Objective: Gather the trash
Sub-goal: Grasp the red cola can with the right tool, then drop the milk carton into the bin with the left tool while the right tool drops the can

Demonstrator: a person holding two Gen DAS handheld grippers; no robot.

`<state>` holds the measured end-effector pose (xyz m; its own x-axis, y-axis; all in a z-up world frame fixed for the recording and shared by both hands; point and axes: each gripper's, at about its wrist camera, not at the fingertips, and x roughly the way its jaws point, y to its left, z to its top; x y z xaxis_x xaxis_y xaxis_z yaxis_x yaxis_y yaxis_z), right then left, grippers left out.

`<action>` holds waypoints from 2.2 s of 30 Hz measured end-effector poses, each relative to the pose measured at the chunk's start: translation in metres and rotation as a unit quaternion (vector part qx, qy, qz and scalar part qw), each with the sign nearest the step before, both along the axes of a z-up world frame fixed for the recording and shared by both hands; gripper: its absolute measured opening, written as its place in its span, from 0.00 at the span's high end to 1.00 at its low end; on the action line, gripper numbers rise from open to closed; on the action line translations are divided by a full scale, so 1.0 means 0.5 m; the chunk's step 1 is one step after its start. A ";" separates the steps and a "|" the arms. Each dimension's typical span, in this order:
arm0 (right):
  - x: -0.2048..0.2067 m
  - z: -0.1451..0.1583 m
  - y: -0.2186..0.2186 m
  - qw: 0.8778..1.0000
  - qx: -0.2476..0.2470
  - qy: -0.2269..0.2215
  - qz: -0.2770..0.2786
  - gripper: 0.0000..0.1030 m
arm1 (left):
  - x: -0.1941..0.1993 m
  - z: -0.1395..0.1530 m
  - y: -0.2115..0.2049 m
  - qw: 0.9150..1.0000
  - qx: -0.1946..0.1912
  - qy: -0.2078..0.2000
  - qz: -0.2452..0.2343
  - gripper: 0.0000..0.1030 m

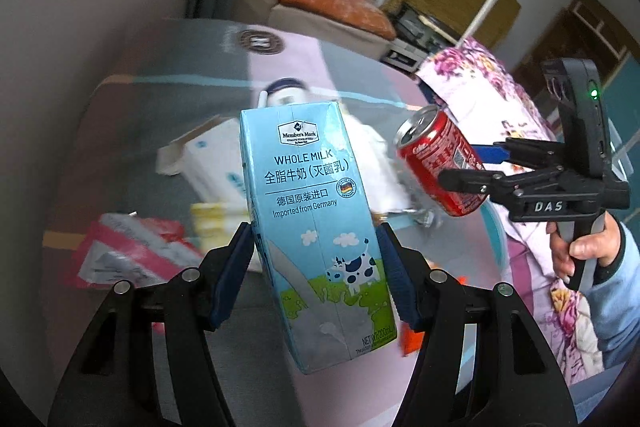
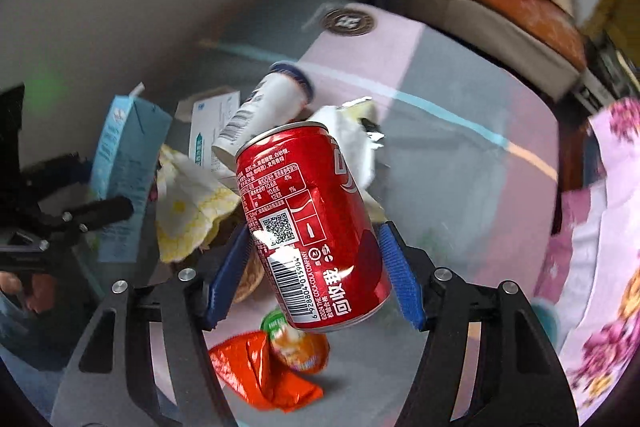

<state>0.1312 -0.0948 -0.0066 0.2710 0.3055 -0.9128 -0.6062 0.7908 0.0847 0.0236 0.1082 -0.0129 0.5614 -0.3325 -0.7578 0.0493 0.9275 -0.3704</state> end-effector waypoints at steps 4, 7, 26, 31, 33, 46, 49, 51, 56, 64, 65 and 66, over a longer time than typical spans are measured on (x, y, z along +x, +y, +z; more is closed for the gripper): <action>-0.027 0.035 -0.085 0.997 0.051 -0.015 -0.050 0.39 | 0.019 0.019 -0.069 0.999 0.011 -0.008 -0.030 0.38; -0.040 0.052 -0.157 0.992 0.084 -0.020 -0.093 0.39 | 0.041 0.031 -0.136 0.998 0.016 -0.012 -0.061 0.38; -0.139 0.007 -0.625 0.932 0.162 -0.042 -0.322 0.39 | 0.134 0.007 -0.588 0.966 0.063 0.008 -0.249 0.38; -0.157 -0.015 -0.708 0.916 0.174 -0.041 -0.359 0.39 | 0.140 -0.020 -0.694 0.953 0.078 0.021 -0.290 0.38; -0.165 -0.024 -0.742 0.909 0.182 -0.039 -0.373 0.39 | 0.145 -0.036 -0.732 0.949 0.083 0.031 -0.302 0.38; -0.189 -0.054 -0.834 0.891 0.198 -0.032 -0.407 0.39 | 0.147 -0.094 -0.848 0.937 0.113 0.057 -0.326 0.17; -0.190 -0.060 -0.838 0.891 0.199 -0.029 -0.407 0.39 | 0.148 -0.094 -0.845 0.939 0.111 0.059 -0.319 0.16; -0.190 -0.064 -0.837 0.891 0.201 -0.027 -0.407 0.39 | 0.149 -0.095 -0.836 0.941 0.111 0.061 -0.314 0.16; -0.184 -0.070 -0.824 0.893 0.199 -0.021 -0.403 0.39 | 0.149 -0.095 -0.806 0.947 0.110 0.064 -0.296 0.12; -0.169 -0.087 -0.799 0.897 0.188 -0.003 -0.400 0.39 | 0.142 -0.084 -0.753 0.955 0.100 0.062 -0.272 0.08; -0.167 -0.089 -0.795 0.898 0.185 -0.001 -0.399 0.39 | 0.141 -0.083 -0.744 0.956 0.098 0.062 -0.268 0.08; -0.166 -0.090 -0.791 0.898 0.183 0.001 -0.399 0.39 | 0.141 -0.083 -0.737 0.957 0.097 0.063 -0.266 0.08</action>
